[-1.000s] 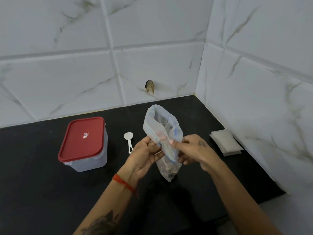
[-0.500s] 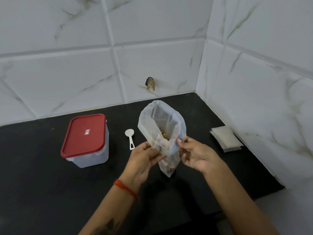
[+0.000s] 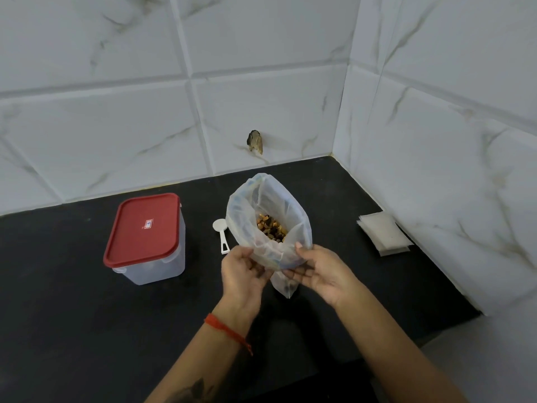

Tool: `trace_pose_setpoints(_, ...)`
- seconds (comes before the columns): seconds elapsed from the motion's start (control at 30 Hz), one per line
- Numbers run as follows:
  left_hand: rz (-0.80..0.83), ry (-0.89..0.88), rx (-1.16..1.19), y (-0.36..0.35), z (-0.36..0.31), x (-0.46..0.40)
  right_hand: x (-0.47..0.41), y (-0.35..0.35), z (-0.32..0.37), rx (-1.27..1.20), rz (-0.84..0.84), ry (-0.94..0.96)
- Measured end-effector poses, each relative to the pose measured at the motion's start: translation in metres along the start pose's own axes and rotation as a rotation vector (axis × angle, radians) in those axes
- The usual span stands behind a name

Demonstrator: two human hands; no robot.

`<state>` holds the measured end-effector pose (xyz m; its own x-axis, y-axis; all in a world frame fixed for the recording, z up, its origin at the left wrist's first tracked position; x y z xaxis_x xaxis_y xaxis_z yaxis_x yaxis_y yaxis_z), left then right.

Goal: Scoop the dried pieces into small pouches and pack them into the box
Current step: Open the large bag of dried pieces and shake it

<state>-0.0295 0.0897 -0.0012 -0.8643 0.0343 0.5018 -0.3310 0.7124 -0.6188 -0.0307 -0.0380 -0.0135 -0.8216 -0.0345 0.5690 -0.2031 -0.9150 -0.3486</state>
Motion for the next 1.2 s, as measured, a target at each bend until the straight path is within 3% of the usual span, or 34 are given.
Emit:
trace_pose_setpoints(0.07,-0.015,-0.071,-0.328,0.0,-0.004,-0.001,0.001,0.003,0.004,0.16,-0.05,0.079)
trace_pose_setpoints(0.13,-0.016,-0.092,-0.446,0.0,-0.003,-0.004,0.005,0.004,0.009,0.295,-0.093,0.131)
trace_pose_setpoints(0.23,-0.051,-0.083,-0.286,0.006,-0.004,-0.006,0.011,0.006,0.021,0.354,-0.134,0.218)
trace_pose_setpoints(0.3,-0.021,-0.06,-0.141,0.006,-0.003,-0.006,0.012,0.008,0.025,0.236,-0.112,0.229)
trace_pose_setpoints(0.5,0.095,0.171,0.157,-0.003,0.015,-0.016,0.0,0.009,0.003,-0.318,0.02,-0.05)
trace_pose_setpoints(0.63,0.079,0.316,0.184,-0.001,0.038,-0.02,-0.006,0.003,-0.018,-0.382,0.042,-0.126)
trace_pose_setpoints(0.7,0.049,0.318,0.066,0.0,0.041,-0.02,-0.006,0.006,-0.025,-0.231,0.001,-0.142)
trace_pose_setpoints(0.77,0.015,0.232,-0.135,0.003,0.033,-0.021,-0.009,0.02,-0.019,0.116,-0.114,-0.081)
trace_pose_setpoints(0.87,-0.042,0.054,-0.388,0.009,0.017,-0.022,-0.008,0.043,0.019,0.677,-0.405,0.185)
trace_pose_setpoints(1.07,-0.086,-0.172,-0.594,0.004,-0.009,-0.021,-0.01,0.018,0.067,1.124,-0.528,0.595)
trace_pose_setpoints(1.2,-0.109,-0.282,-0.61,-0.009,-0.026,-0.017,-0.009,0.015,0.071,1.14,-0.552,0.663)
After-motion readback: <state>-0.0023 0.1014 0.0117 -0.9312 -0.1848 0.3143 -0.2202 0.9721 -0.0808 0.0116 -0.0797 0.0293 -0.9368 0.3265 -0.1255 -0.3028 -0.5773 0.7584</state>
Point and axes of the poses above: each hand's wrist, its own x-axis away from the middle knuckle, its own y-axis out of the back of the hand, z = x × y, the point moved 9 cm from there along -x, towards the middle knuckle, and after that the axes turned 6 degrees about x, right-handed, at the moved point
